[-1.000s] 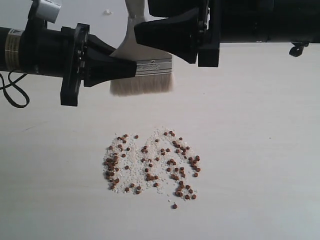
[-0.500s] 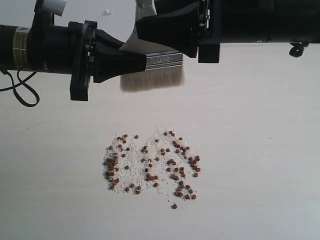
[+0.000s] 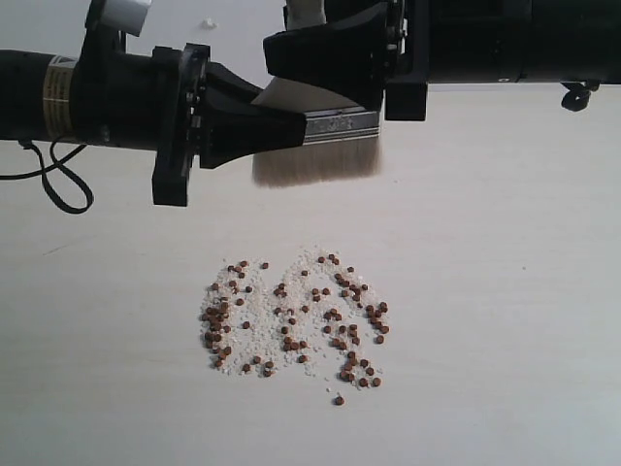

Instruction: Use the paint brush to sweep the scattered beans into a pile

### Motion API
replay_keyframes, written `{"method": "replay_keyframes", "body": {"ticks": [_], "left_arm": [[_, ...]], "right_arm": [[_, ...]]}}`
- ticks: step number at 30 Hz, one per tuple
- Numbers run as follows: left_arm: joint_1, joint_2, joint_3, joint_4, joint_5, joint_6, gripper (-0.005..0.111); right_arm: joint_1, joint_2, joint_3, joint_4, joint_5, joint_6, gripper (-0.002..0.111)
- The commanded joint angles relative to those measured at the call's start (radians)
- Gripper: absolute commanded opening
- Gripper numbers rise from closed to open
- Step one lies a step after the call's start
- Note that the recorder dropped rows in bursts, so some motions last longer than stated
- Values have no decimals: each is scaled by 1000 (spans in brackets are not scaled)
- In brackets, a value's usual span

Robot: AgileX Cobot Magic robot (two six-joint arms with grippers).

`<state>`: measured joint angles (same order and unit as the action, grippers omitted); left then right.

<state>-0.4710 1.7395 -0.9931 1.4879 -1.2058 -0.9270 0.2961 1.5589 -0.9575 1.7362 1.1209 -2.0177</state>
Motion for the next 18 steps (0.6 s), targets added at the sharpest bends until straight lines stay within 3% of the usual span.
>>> {"method": "replay_keyframes", "body": {"ticks": [1,4,5,12,14,16,18], "left_arm": [[-5,-1,-6,-28,-15,4,0],[-5,-1,-6,-28,-15,8,0],[-5,-1,-6,-30,-15,7,0],[-5,-1,-6,-41,-15,93,3],[-5,-1,-6,-43,-15,94,13],[-5,-1,-6,-58,-15,96,33],[-5,-1,-6,-65,-15,94,61]], "right_arm": [[1,1,-6,8,-11,7,32],[1,1,-6,8,-47,18,5],[1,1,-6,8,-63,33,0],[1,1,-6,8,-89,38,0],[1,1,-6,8,-89,38,0],[1,1,-6,8,-91,38,0],[1,1,-6,8,-102,40,0]]}}
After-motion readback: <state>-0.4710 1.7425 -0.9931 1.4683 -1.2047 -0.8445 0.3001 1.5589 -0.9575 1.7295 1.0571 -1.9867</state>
